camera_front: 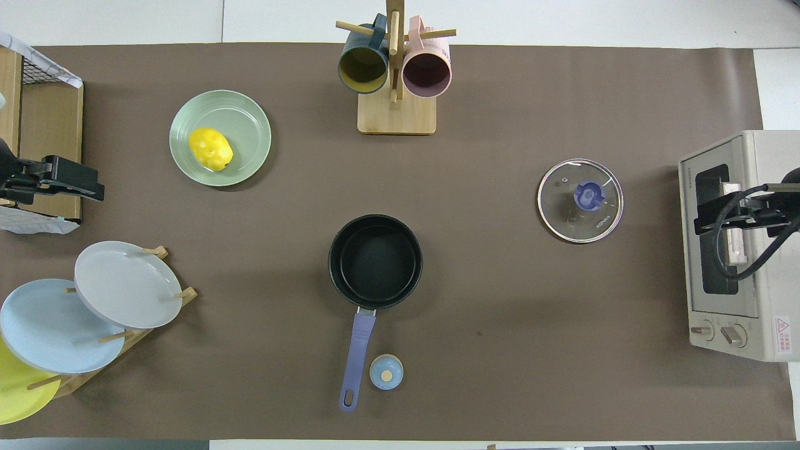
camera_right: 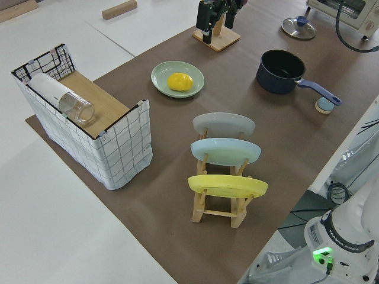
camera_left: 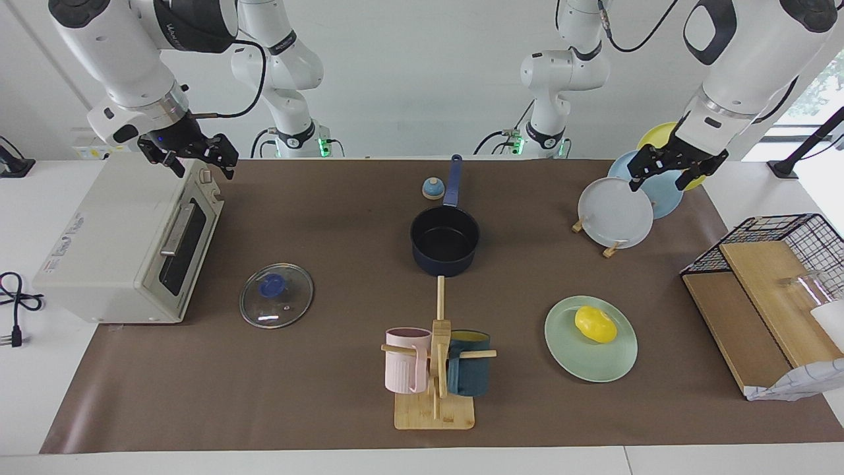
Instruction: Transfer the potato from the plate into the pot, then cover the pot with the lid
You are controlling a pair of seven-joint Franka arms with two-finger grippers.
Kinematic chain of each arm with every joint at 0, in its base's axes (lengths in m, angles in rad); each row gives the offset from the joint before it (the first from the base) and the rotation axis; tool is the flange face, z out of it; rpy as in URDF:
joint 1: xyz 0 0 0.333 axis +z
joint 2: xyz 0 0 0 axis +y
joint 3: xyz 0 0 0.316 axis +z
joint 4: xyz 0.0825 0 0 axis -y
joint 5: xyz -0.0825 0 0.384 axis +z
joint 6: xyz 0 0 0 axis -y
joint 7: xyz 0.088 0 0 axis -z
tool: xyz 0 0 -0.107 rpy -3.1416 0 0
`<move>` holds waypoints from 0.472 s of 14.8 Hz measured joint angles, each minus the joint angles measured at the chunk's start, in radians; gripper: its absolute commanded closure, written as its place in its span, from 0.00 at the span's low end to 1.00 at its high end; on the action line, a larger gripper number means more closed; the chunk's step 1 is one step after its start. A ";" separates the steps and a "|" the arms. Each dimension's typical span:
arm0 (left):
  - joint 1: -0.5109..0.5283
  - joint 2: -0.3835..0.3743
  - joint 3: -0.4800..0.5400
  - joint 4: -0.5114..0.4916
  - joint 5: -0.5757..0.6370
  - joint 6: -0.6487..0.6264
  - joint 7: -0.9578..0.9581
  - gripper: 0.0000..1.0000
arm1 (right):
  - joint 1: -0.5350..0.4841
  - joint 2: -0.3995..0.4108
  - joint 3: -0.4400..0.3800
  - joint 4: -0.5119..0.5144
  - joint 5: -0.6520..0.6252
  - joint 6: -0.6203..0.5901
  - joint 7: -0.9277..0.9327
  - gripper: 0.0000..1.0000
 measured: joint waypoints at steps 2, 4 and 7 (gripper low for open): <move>0.000 0.000 0.000 0.000 0.000 0.000 0.000 0.00 | 0.000 0.000 0.000 0.000 0.000 0.000 0.000 0.00; 0.000 0.000 0.000 0.000 0.000 0.001 0.000 0.00 | 0.000 0.000 0.000 0.000 0.000 0.000 0.000 0.00; 0.000 0.000 0.000 0.000 0.000 0.012 0.000 0.00 | 0.000 0.000 0.000 0.000 0.000 0.000 0.000 0.00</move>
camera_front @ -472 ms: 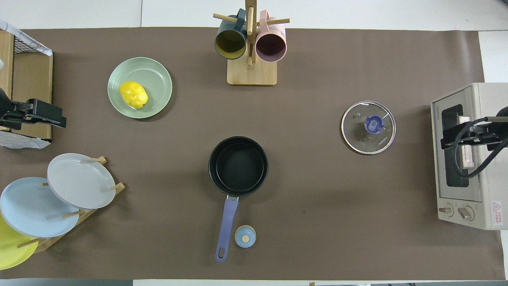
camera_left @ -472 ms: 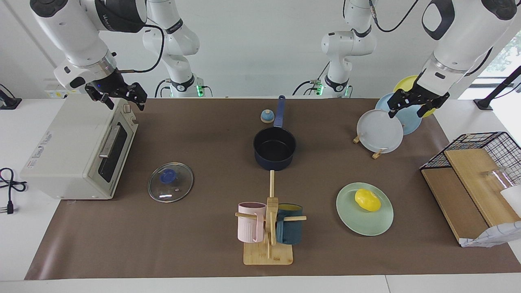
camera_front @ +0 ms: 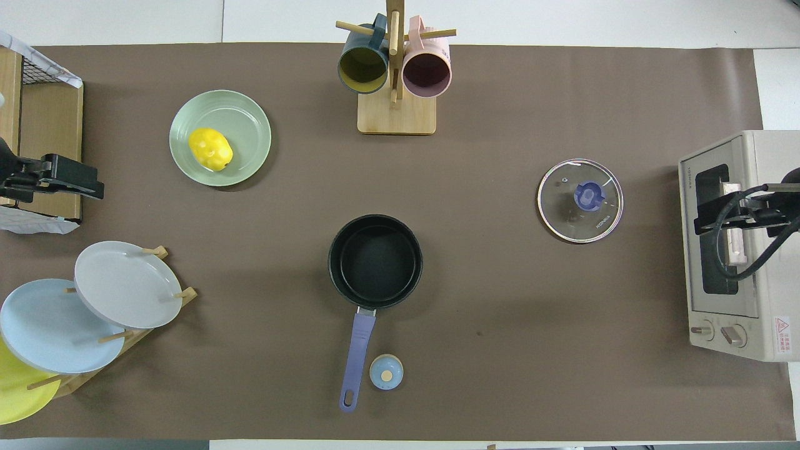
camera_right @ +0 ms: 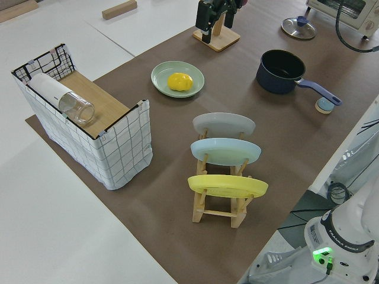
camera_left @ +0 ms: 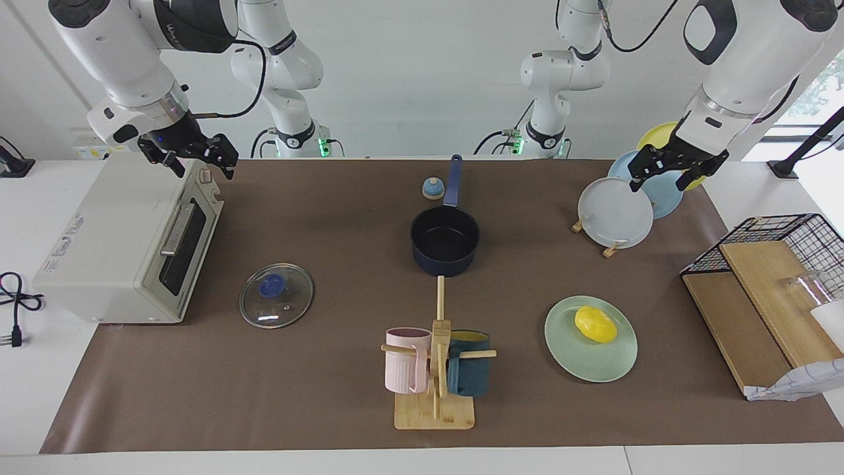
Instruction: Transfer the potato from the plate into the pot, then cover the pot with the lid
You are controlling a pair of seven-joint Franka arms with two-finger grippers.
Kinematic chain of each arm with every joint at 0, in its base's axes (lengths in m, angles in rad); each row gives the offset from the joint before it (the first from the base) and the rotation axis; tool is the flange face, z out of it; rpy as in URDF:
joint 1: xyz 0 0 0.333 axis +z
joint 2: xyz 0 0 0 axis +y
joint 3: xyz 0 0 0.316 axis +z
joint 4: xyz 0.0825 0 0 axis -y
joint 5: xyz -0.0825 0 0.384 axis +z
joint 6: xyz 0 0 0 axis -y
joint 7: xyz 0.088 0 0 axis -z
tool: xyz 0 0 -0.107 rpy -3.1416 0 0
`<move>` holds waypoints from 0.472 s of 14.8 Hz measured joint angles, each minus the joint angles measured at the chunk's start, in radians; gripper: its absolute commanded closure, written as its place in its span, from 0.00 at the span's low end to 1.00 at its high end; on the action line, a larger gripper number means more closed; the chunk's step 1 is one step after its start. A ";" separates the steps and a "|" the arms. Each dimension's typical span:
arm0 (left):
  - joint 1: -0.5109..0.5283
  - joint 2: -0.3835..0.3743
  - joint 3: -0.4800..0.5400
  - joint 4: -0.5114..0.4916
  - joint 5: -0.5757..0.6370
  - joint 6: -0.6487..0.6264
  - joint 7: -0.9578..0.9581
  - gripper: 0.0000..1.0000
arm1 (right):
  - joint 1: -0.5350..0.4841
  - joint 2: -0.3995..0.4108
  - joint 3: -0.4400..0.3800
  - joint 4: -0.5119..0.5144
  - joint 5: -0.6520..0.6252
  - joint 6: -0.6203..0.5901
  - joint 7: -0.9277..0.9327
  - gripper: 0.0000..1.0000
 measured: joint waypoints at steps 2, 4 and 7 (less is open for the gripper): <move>0.000 0.000 0.000 -0.001 0.000 0.012 0.000 0.00 | 0.000 0.000 0.000 0.000 0.000 0.000 0.000 0.00; 0.000 0.000 -0.001 -0.010 0.000 0.053 0.000 0.00 | 0.000 0.000 0.000 0.000 0.000 0.000 0.000 0.00; -0.001 0.000 -0.002 -0.030 -0.001 0.091 -0.018 0.00 | 0.000 0.000 0.000 0.000 0.000 0.000 0.000 0.00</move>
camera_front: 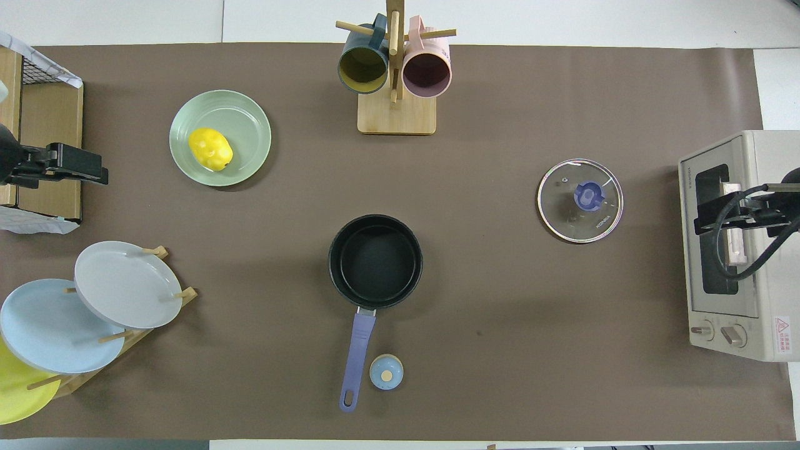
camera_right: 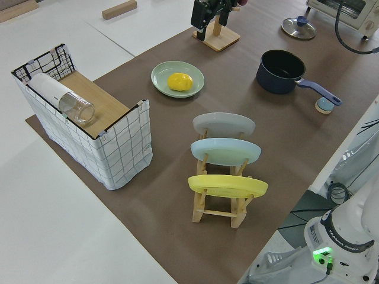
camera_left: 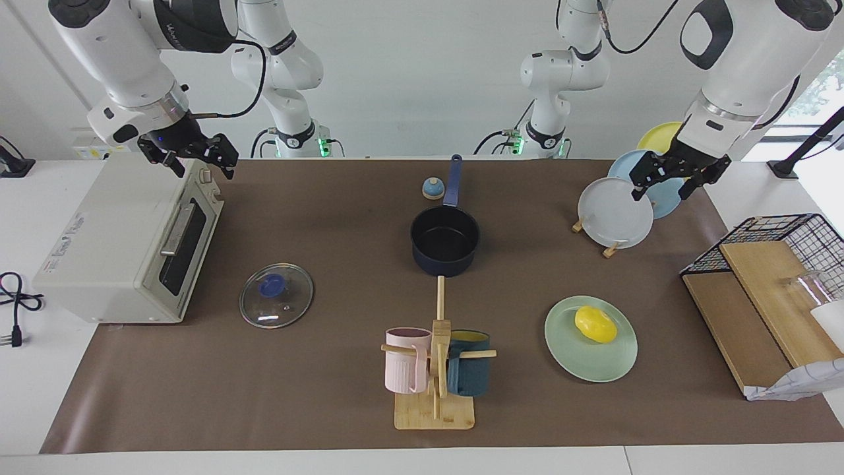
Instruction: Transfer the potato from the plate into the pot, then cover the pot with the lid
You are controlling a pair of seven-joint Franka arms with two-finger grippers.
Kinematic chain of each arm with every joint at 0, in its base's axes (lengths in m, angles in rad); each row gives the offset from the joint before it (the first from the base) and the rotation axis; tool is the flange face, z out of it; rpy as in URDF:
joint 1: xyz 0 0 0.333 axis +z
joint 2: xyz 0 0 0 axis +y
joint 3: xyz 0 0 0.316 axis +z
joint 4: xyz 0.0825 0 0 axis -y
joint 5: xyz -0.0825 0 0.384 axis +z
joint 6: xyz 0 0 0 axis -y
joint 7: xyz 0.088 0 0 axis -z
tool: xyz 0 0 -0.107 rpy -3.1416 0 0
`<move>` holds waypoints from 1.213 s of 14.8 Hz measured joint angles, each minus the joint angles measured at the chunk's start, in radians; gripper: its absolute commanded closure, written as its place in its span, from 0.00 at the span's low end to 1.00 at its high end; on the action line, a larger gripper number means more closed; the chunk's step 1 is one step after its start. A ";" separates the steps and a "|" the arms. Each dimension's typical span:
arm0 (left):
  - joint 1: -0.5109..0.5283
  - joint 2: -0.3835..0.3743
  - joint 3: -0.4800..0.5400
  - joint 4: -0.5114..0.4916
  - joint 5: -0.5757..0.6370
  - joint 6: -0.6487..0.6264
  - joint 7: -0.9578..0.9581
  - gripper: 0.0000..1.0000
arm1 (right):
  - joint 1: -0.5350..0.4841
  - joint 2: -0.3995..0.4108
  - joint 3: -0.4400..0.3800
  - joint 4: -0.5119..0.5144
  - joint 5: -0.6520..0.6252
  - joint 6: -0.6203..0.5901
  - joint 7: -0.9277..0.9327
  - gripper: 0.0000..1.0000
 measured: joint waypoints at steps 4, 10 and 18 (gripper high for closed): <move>0.001 0.009 0.005 -0.005 -0.010 0.004 -0.066 0.00 | 0.000 0.000 0.000 0.000 0.000 0.000 0.000 0.00; -0.003 0.169 0.000 0.017 -0.058 0.130 -0.350 0.00 | 0.000 0.000 0.000 0.000 0.000 0.000 0.000 0.00; -0.037 0.420 0.000 0.106 -0.058 0.260 -0.647 0.00 | 0.010 0.000 0.004 -0.004 0.013 0.045 -0.148 0.00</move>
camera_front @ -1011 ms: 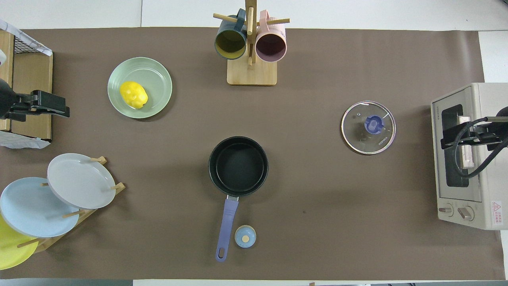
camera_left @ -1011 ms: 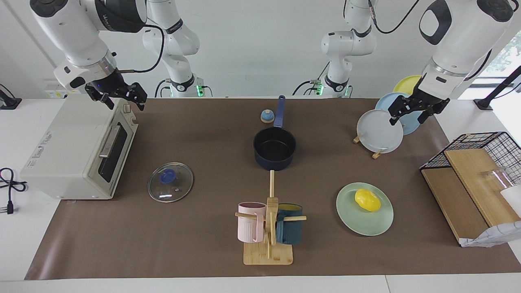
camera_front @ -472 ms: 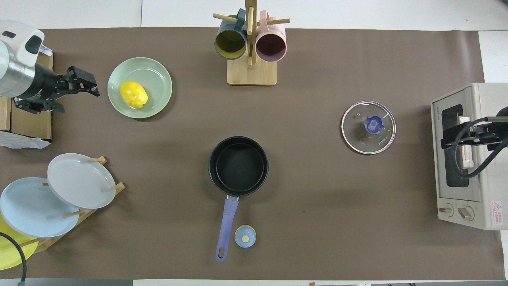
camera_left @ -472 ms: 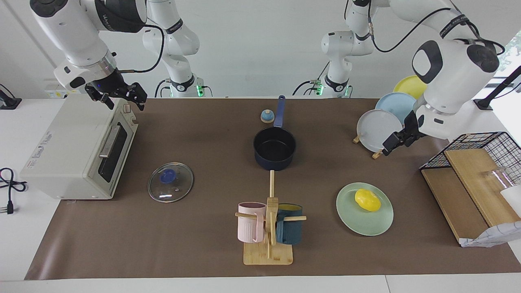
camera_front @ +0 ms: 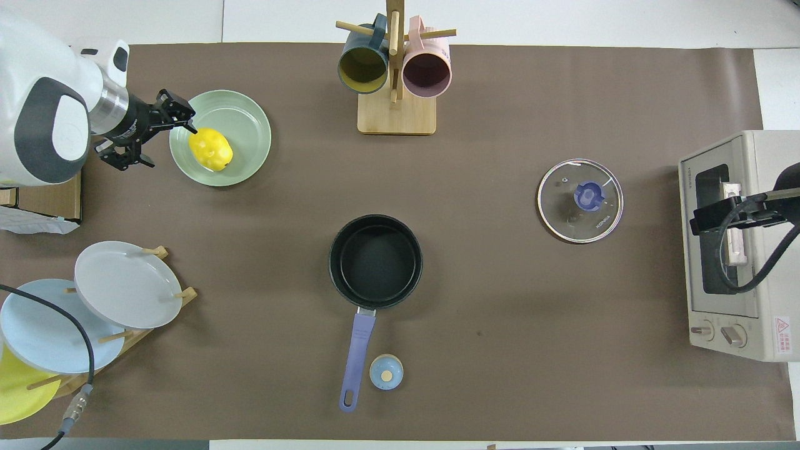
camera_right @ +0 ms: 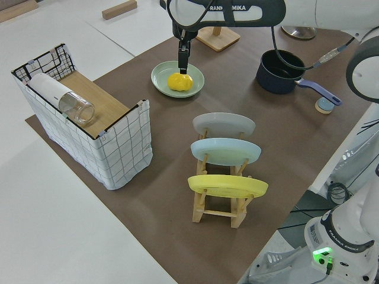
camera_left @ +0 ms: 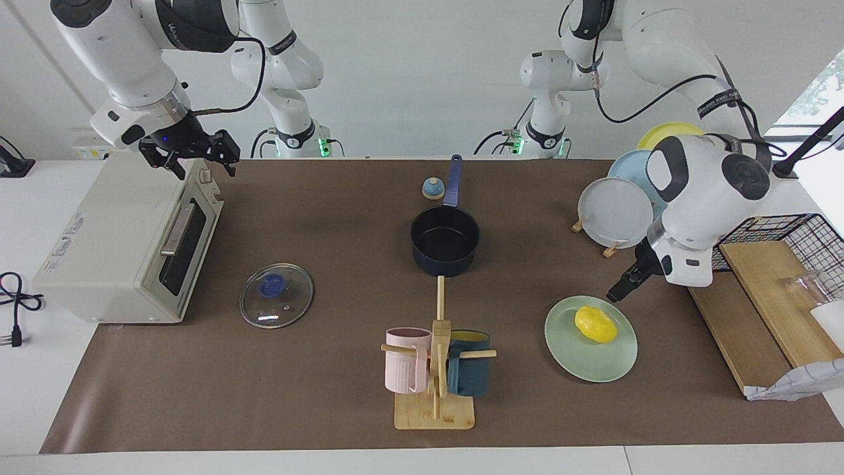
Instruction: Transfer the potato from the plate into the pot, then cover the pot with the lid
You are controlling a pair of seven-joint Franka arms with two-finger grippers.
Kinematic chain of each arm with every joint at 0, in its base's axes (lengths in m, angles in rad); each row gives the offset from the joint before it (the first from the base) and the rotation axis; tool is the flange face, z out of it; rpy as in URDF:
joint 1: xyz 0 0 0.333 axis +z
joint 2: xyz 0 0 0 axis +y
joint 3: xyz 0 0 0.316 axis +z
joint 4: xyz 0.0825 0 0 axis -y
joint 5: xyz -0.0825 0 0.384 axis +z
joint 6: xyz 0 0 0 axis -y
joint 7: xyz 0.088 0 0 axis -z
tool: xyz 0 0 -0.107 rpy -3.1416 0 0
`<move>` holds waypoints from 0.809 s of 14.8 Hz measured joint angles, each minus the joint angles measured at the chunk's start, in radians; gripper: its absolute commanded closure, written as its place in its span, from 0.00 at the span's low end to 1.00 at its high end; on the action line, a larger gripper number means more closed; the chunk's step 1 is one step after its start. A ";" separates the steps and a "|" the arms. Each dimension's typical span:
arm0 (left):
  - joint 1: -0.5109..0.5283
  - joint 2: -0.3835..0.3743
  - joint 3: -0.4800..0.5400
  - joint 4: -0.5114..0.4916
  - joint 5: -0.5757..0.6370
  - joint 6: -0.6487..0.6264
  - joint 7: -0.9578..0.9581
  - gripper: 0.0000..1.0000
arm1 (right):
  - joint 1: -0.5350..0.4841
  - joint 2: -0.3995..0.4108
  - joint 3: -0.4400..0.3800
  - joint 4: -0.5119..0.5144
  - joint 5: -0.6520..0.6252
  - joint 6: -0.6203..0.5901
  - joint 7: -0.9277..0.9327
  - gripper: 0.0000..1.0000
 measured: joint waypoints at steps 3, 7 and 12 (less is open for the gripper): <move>-0.008 0.087 0.001 0.068 0.000 0.009 -0.046 0.00 | 0.048 0.022 0.005 -0.009 0.007 0.068 0.006 0.00; -0.013 0.156 0.003 0.122 0.013 0.043 -0.069 0.00 | 0.074 0.127 0.008 -0.021 0.009 0.181 0.019 0.00; -0.018 0.174 0.002 0.097 0.080 0.081 -0.078 0.00 | 0.077 0.270 0.008 -0.023 0.037 0.348 -0.092 0.00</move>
